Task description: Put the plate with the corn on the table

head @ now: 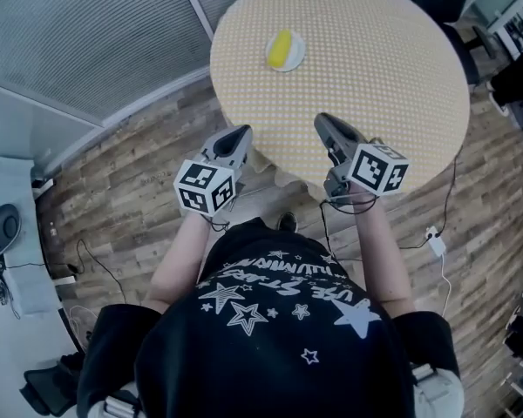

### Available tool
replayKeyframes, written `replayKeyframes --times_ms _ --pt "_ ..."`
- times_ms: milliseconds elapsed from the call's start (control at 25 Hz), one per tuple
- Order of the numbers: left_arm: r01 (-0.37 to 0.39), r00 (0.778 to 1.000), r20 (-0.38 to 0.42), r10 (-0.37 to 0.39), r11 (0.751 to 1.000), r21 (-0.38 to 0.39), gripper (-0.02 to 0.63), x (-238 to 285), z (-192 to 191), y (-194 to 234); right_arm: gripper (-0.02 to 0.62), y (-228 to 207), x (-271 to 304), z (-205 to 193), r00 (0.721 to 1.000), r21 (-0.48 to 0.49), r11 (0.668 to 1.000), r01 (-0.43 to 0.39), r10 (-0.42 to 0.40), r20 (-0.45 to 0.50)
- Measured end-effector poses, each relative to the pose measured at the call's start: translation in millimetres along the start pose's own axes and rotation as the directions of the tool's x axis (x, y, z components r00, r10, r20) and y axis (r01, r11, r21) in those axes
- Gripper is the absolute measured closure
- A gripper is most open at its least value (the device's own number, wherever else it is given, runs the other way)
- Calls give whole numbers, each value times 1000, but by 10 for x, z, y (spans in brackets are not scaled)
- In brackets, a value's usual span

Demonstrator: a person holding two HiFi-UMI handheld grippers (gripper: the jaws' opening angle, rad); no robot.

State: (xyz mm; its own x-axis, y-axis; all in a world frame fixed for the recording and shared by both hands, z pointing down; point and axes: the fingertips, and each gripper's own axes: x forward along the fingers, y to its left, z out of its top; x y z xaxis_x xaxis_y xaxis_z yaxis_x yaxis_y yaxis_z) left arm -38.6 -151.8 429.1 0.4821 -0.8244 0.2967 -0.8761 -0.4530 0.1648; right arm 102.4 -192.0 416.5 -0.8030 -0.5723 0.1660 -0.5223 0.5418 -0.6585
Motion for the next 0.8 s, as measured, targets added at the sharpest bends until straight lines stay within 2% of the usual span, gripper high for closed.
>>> replayKeyframes --times_ms 280,480,800 --pt "39 999 32 -39 999 -2 598 -197 9 -24 545 188 -15 -211 999 -37 998 42 -43 -13" --pt "59 998 26 -59 998 -20 598 -517 -108 -27 545 480 -66 -311 998 -73 995 64 -65 -6" --pt "78 996 43 -79 997 15 598 -1095 -182 -88 545 1017 -175 -539 996 -134 987 85 -82 30"
